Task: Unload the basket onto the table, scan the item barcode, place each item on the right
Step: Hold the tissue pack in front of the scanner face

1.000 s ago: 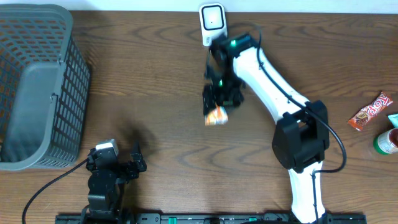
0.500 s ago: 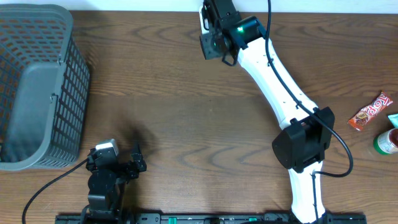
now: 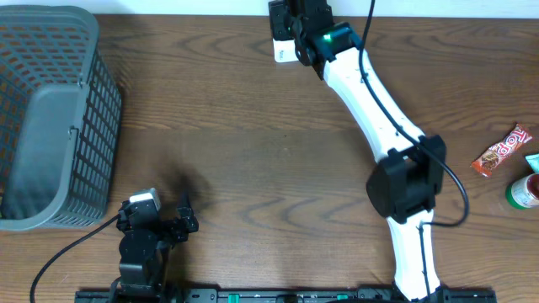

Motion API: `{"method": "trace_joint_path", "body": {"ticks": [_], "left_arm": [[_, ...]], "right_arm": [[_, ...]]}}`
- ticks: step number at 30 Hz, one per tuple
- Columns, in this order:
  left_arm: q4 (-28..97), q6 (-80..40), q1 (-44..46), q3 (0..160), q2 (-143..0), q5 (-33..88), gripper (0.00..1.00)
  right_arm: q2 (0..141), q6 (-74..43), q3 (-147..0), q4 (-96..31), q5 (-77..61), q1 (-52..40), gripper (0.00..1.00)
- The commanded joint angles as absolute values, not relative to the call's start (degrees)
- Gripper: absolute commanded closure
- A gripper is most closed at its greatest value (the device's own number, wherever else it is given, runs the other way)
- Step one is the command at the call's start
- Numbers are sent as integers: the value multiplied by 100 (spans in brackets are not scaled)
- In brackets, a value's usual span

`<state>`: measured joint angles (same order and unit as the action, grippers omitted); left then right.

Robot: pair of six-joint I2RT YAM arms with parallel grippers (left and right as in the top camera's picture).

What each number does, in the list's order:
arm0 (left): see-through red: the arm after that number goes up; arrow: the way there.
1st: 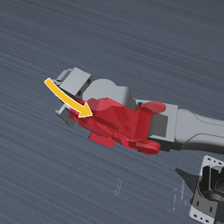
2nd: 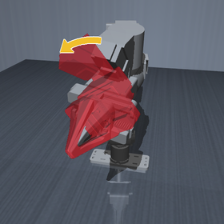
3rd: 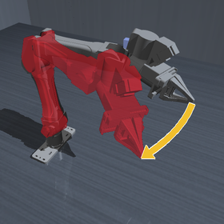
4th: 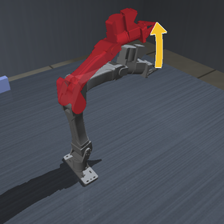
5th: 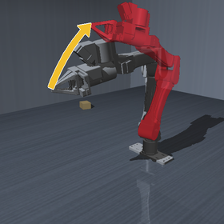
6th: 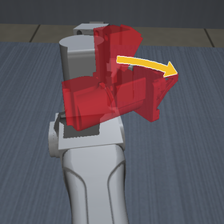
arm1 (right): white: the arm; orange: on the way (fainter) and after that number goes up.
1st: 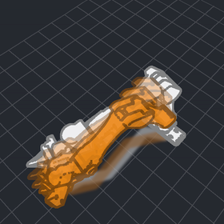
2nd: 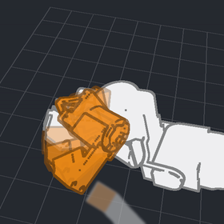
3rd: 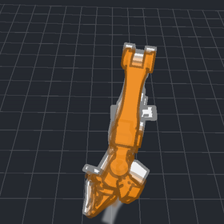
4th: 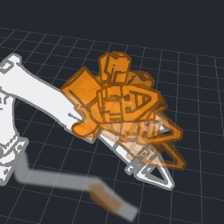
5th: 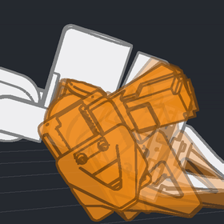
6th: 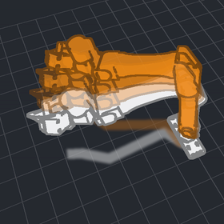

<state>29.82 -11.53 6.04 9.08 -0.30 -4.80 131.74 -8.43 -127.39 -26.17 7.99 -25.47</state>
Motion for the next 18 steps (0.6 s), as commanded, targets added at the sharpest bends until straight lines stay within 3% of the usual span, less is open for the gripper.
{"method": "trace_joint_path", "body": {"ticks": [1, 11, 18], "left_arm": [[3000, -1050, 580, 878, -23, -495, 2], [3000, -1050, 580, 878, -23, -495, 2], [3000, -1050, 580, 878, -23, -495, 2]], "right_arm": [[13756, -760, -12770, -1964, 891, -2373, 51], [14726, -790, -12772, 5, 895, -2198, 48], [15015, -895, -12772, 145, 895, -2158, 49]]}}
